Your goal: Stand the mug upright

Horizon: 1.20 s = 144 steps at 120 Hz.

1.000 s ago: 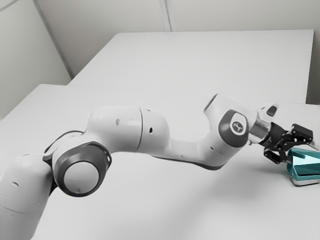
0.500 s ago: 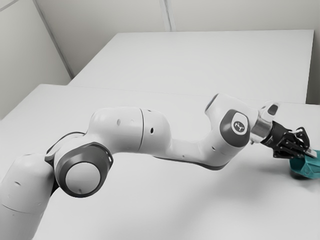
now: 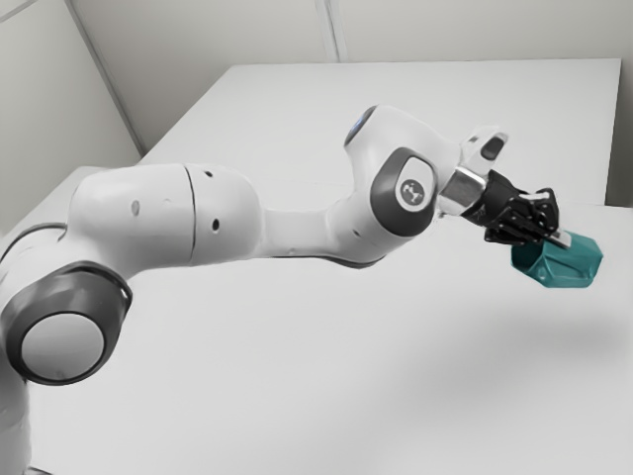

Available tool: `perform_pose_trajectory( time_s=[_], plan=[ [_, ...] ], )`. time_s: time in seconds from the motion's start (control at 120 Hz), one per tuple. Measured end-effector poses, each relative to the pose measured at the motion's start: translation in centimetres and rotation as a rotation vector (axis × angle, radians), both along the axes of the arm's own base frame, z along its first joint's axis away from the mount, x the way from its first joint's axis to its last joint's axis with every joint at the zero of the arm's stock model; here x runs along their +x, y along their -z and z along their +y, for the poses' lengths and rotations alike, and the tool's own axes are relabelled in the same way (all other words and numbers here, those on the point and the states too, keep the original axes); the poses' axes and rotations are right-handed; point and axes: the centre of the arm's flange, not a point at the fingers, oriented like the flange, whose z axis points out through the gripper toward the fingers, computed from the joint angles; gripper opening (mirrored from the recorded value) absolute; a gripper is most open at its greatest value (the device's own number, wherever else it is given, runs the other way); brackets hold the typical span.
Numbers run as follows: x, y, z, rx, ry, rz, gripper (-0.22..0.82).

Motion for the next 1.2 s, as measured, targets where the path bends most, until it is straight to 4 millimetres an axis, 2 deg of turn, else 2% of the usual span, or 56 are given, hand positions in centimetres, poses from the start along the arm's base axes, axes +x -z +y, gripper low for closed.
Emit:
perform_pose_trajectory(
  time_s=[0.117, 0.325, 0.492, 0.575, 0.692, 0.833, 0.992, 1.142, 1.2],
  plan=[
    [0.4, -2.2, 5.0, 0.128, 0.028, -0.036, -0.14],
    [0.9, -4.8, 13.2, 0.365, 0.08, -0.048, -0.15],
    [0.6, -6.3, 18.2, 0.546, 0.126, -0.027, -0.15],
    [0.3, -6.3, 21.0, 0.613, 0.133, 0.002, -0.15],
    [-0.3, -5.7, 23.6, 0.677, 0.152, 0.035, -0.15],
    [-0.6, -5.2, 28.3, 0.733, 0.135, 0.071, -0.15],
    [-0.4, -4.4, 31.4, 0.798, 0.151, 0.077, -0.15],
    [0.4, -3.5, 36.5, 0.827, 0.123, 0.096, -0.15],
    [0.4, -2.7, 37.8, 0.833, 0.122, 0.101, -0.15]
  ],
)
